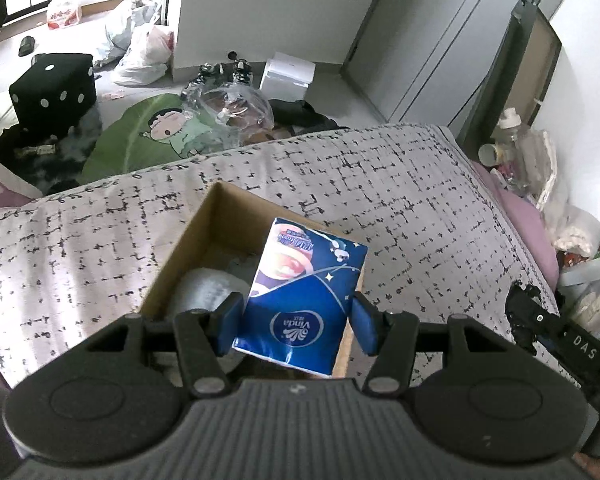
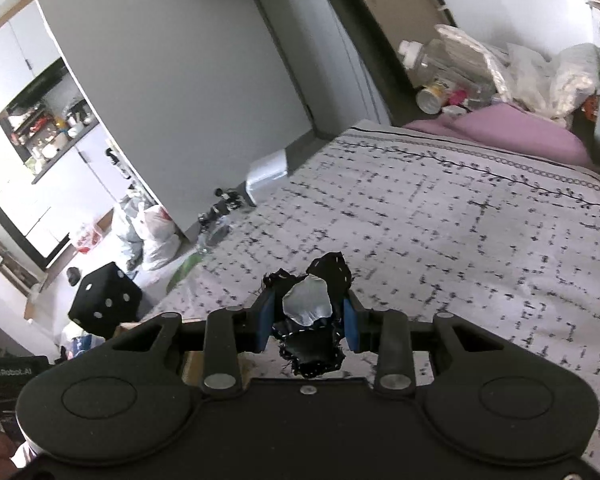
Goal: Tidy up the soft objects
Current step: 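Carry the tissue pack and scrunchie over the box and open both tools to drop them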
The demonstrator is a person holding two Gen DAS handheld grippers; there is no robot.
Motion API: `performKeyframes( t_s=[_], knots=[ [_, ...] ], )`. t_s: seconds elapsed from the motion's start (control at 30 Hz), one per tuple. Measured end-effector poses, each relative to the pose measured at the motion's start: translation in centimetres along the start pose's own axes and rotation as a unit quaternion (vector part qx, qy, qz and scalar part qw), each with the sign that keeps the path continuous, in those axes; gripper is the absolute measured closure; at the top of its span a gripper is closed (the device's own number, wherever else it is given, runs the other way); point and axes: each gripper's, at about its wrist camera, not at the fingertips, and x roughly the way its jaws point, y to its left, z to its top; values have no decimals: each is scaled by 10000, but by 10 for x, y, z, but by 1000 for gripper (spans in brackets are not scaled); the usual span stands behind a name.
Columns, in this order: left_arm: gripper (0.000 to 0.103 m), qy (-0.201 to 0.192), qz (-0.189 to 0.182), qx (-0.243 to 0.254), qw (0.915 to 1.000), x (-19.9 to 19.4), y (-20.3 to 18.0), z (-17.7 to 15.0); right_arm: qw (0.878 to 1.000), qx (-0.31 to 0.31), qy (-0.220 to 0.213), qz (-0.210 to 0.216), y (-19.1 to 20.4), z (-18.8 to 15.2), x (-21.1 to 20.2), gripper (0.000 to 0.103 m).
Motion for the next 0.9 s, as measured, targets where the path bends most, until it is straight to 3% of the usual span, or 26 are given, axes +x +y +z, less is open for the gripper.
performKeyframes(
  t_s=[0.6, 0.9],
  knots=[
    [47, 211, -103, -454, 9987, 4, 63, 2, 9947, -669, 453, 640, 76, -30, 22, 68],
    [47, 287, -208, -575, 9977, 9, 81, 10, 9893, -669, 834, 995, 103, -43, 32, 67]
  ],
)
